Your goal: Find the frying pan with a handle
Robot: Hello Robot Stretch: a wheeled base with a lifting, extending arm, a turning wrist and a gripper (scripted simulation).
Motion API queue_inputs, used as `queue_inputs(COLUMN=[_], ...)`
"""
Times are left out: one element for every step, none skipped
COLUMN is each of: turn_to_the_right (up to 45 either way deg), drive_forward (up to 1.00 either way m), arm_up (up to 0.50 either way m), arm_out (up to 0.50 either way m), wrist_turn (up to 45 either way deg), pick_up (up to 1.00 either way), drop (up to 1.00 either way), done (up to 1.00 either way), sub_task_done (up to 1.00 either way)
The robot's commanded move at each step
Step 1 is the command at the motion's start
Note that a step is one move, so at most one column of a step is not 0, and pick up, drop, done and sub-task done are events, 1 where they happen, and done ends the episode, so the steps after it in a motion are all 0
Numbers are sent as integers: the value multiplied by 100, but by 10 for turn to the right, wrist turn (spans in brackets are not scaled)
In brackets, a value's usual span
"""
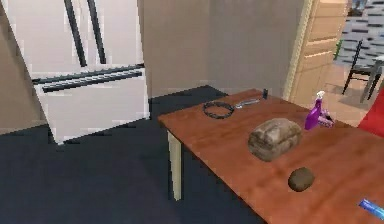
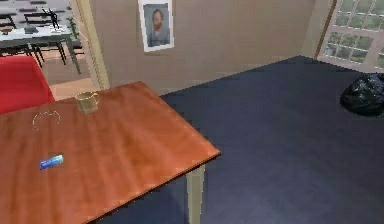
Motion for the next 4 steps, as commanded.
queue_inputs(turn_to_the_right=[-60, 0, 180, 0], drive_forward=[0, 20, 0, 0], arm_up=[0, 0, 0, 0], arm_out=[0, 0, 0, 0], wrist_turn=[0, 0, 0, 0], pick_up=[0, 0, 0, 0], drop=[0, 0, 0, 0], done=[0, 0, 0, 100], sub_task_done=[0, 0, 0, 0])
